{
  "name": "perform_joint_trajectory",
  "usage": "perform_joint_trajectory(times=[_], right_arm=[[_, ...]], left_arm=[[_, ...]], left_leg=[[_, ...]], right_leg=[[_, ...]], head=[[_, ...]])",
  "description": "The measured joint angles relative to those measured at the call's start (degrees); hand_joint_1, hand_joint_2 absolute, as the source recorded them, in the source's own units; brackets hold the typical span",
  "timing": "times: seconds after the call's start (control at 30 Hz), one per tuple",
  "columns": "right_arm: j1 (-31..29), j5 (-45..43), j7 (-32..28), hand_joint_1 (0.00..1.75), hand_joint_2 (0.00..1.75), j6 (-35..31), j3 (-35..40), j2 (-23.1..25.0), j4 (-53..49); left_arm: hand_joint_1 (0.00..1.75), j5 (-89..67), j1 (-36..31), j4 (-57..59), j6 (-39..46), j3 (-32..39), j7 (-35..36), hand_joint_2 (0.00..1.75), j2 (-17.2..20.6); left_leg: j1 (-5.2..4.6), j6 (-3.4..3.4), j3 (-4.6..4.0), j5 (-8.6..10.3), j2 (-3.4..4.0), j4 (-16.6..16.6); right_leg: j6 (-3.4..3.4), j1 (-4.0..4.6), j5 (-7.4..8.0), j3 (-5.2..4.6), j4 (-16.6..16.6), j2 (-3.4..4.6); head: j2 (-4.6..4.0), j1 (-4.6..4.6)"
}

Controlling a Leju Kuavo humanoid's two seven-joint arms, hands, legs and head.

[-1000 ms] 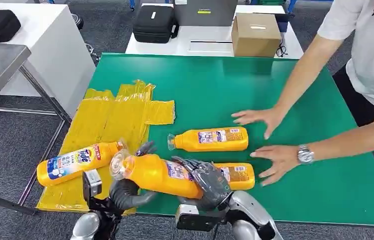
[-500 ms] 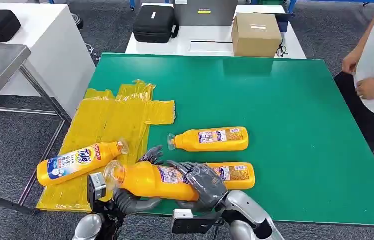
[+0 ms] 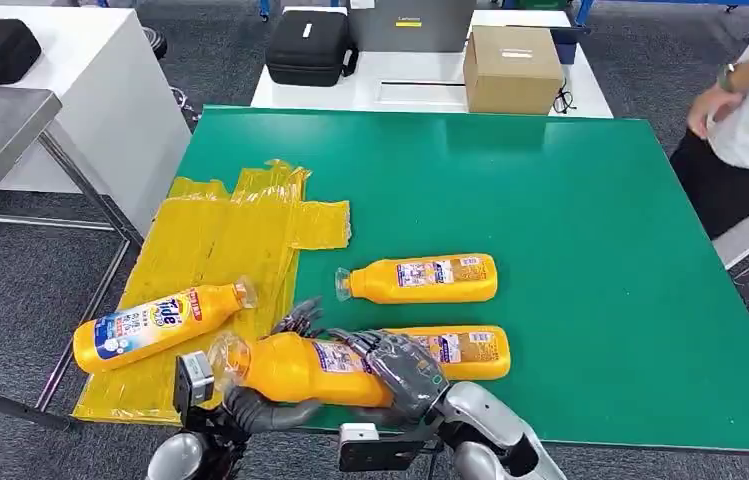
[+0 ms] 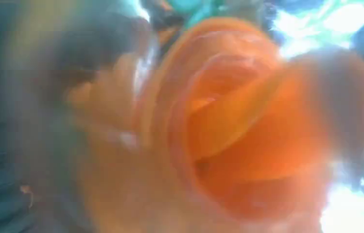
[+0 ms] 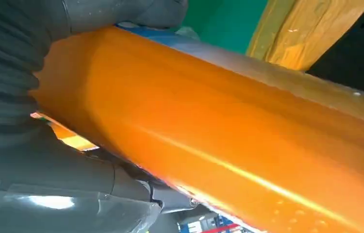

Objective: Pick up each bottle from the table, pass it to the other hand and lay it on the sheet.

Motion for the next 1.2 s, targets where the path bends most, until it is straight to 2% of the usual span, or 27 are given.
perform_joint_trajectory(times=[0.03,0.07,0.1,0.47,0.5,0.53,0.8,1.2], right_arm=[[-0.16,-0.04,0.15,1.19,1.75,0.04,0.22,0.0,0.15],[-0.34,-0.26,0.24,0.1,1.75,0.07,0.42,0.0,0.37],[-0.56,-0.55,0.39,0.0,1.75,0.09,0.61,0.02,0.66],[-0.86,-0.66,1.97,0.0,1.75,0.74,1.97,0.09,3.49],[-0.86,-0.57,2.05,0.0,1.75,0.85,1.99,0.09,3.71],[-0.87,-0.5,2.16,0.0,1.75,0.92,2.01,0.09,3.93],[-0.87,0.35,4.68,0.0,1.75,-0.35,1.9,0.09,5.44],[-0.88,0.26,4.92,0.0,1.75,-0.57,1.77,0.07,5.79]], left_arm=[[1.75,-0.26,0.02,0.0,-0.07,-0.09,-0.46,1.75,0.17],[1.75,-0.48,0.07,0.0,-0.15,-0.16,-0.9,1.75,0.3],[1.75,-0.59,0.15,0.0,-0.22,-0.22,-1.46,1.75,0.39],[1.71,-1.57,0.0,-0.22,0.28,-1.38,-4.43,1.75,0.79],[1.75,-1.58,-0.09,-0.33,0.28,-1.38,-4.63,1.75,0.79],[1.69,-1.6,-0.15,-0.5,0.28,-1.38,-4.9,1.75,0.79],[1.73,-0.9,-0.35,-1.77,0.57,-1.27,-7.67,1.75,0.76],[1.75,-0.9,-0.21,-2.71,0.55,-1.1,-7.69,1.75,0.76]], left_leg=[[0.0,0.0,0.0,0.0,0.0,0.0],[0.0,0.0,0.0,0.0,0.0,0.0],[0.0,0.0,0.01,0.0,0.01,0.0],[0.0,0.0,0.01,0.0,0.0,0.0],[0.0,0.0,0.01,0.0,0.0,0.0],[0.0,0.0,0.01,0.0,0.0,0.0],[0.0,0.0,0.01,0.0,0.0,0.0],[0.0,0.0,0.01,0.0,0.0,0.0]], right_leg=[[0.0,0.0,0.0,-0.01,0.0,0.0],[0.0,0.0,0.0,-0.01,0.0,0.0],[0.0,0.0,0.0,-0.01,0.0,0.0],[0.0,0.0,0.0,0.0,0.0,0.0],[0.0,0.0,0.0,0.0,0.0,0.0],[0.0,0.0,0.0,0.0,0.0,0.0],[0.0,0.0,0.0,0.02,0.01,-0.01],[0.0,0.0,0.0,0.01,0.01,0.0]], head=[[0.0,0.02],[0.0,0.0],[0.0,0.0],[0.0,0.0],[0.0,0.02],[0.0,0.02],[0.0,0.02],[0.0,0.02]])
